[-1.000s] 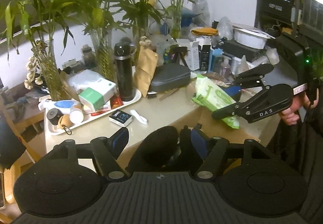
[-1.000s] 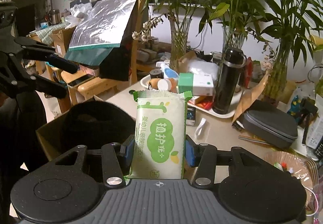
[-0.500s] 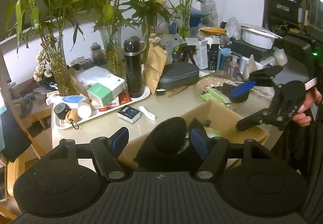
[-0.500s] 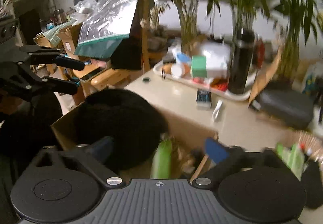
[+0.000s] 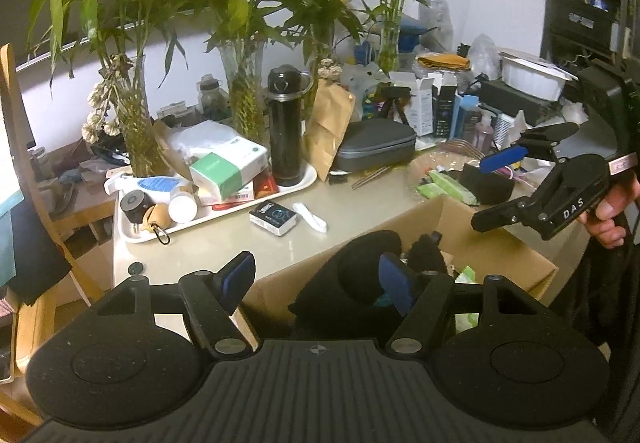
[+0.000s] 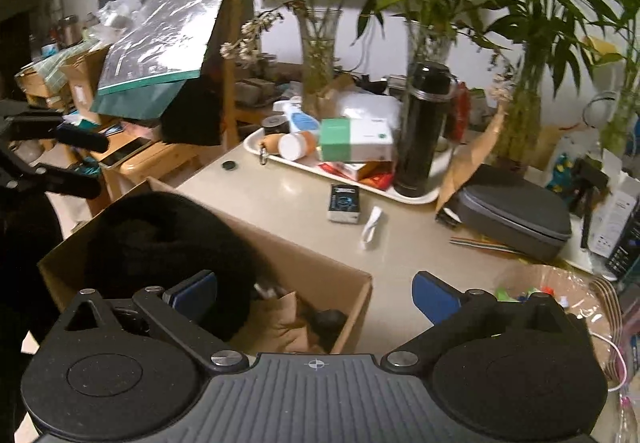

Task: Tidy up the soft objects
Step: 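Move both grippers back to the table toward the white strap and black tissue pack, then close the right gripper on the white fabric strap and lift it, then move the left gripper to the black tissue pack while the right holds the strap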

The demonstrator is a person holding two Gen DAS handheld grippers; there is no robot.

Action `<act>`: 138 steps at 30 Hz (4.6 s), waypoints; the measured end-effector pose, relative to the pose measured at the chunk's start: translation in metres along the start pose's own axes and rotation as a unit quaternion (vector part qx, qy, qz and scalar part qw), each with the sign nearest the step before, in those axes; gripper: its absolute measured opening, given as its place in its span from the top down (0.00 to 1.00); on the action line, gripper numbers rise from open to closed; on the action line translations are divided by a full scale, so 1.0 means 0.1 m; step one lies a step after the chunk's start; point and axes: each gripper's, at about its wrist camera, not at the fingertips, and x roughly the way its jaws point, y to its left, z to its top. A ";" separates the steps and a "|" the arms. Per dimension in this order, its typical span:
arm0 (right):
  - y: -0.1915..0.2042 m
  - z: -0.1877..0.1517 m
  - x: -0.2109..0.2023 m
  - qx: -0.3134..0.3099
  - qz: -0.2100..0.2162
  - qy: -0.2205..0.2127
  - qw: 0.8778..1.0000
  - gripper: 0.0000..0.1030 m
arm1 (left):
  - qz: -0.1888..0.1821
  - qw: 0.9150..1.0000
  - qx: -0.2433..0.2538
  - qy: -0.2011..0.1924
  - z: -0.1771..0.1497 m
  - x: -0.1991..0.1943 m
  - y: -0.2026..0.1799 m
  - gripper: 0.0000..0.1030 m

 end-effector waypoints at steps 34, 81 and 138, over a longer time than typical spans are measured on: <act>-0.26 0.33 0.45 0.041 -0.072 -0.001 0.997 0.00 | 0.027 0.998 -0.045 -0.028 0.12 0.52 0.51 0.34; -0.78 0.40 2.16 -0.003 0.016 0.132 0.991 0.41 | 0.079 0.992 -0.090 0.023 0.21 1.38 0.93 0.34; -0.62 0.47 3.12 -0.075 -0.024 0.200 0.977 0.95 | 0.073 0.987 -0.121 0.079 0.20 1.56 1.07 0.34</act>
